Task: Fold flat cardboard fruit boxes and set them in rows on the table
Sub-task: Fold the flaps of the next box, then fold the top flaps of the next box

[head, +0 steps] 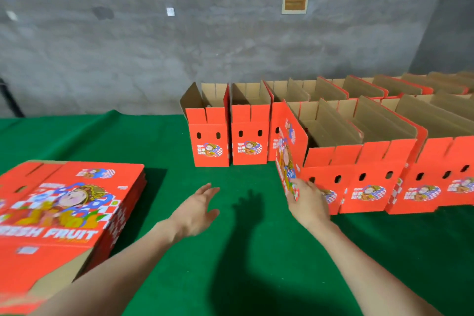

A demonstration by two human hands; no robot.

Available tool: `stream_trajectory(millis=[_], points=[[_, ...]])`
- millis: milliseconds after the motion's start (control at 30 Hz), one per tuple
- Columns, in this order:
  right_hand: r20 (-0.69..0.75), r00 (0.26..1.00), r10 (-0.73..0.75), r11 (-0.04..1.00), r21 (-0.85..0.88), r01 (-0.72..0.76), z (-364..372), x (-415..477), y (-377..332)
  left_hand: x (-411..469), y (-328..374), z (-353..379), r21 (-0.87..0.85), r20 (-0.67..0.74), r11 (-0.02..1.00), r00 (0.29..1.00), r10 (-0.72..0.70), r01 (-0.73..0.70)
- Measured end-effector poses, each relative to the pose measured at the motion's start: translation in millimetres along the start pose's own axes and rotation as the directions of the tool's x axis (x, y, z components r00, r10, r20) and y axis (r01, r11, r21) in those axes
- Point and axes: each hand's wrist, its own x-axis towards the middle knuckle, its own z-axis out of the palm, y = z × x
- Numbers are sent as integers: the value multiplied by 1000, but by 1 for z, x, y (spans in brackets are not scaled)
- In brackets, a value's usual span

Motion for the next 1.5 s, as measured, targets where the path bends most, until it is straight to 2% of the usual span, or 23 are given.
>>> stream_trajectory(millis=[67,133,233,300,333,400,500,600,667,700,733,833,900,967,1033,1100,1167,1233,1267,1300,1367,1400,1500], points=[[7,995,-97,992,86,96,8,-16,-11,-26,-48,1,72,-59,992,993,-102,106],[43,991,-129,989,78,126,16,-27,-21,-53,-105,-13,149,-163,942,947,-275,299],[109,984,-138,990,42,134,24,-37,-42,-92,-192,-48,60,-323,798,768,-552,599],[141,979,-148,989,13,148,29,-44,-60,-116,-243,-69,-31,-381,717,655,-653,697],[160,975,-156,987,2,158,33,-48,-69,-126,-263,-74,-46,-384,689,623,-681,724],[211,961,-178,983,-8,184,42,-58,-84,-142,-293,-73,9,-326,665,631,-705,747],[328,921,-208,975,-9,223,58,-76,-107,-151,-297,-48,120,-223,725,730,-646,678],[398,893,-210,973,-8,233,80,-92,-128,-154,-266,-15,98,-256,794,787,-562,599],[443,875,-194,979,28,203,97,-102,-143,-161,-238,-4,107,-324,886,858,-398,451],[468,864,-184,982,57,178,106,-107,-152,-163,-231,-1,98,-374,924,874,-309,369],[503,850,-159,987,89,131,117,-111,-160,-164,-229,2,104,-436,936,861,-260,336],[610,793,-9,970,198,-142,141,-123,-188,-167,-234,-1,71,-362,889,843,-399,452],[605,792,84,902,291,-318,151,-125,-200,-169,-242,-4,64,-280,882,857,-432,466],[600,777,191,784,383,-488,150,-121,-206,-176,-242,-13,-145,-248,903,868,-430,405],[678,707,204,647,449,-617,141,-113,-210,-187,-239,-36,-406,-337,857,820,-462,316],[686,707,172,537,537,-651,121,-102,-217,-196,-235,-63,-474,-423,855,797,-432,211],[644,743,183,395,644,-655,94,-89,-224,-203,-223,-89,-428,-413,898,862,-296,103],[600,769,222,258,724,-639,63,-78,-225,-209,-203,-112,-399,-318,916,942,-109,-28],[589,779,216,195,756,-625,47,-74,-224,-210,-194,-120,-314,-269,947,963,-30,-59],[586,790,181,143,779,-610,32,-71,-222,-209,-187,-125,-144,-239,987,970,34,-70],[581,810,79,50,809,-586,8,-66,-213,-202,-172,-132,231,-296,972,950,99,-30],[573,818,51,27,818,-574,-2,-66,-207,-198,-160,-137,336,-367,942,921,133,-2],[537,841,62,-24,843,-537,-29,-69,-194,-185,-125,-160,465,-475,878,869,139,114]])
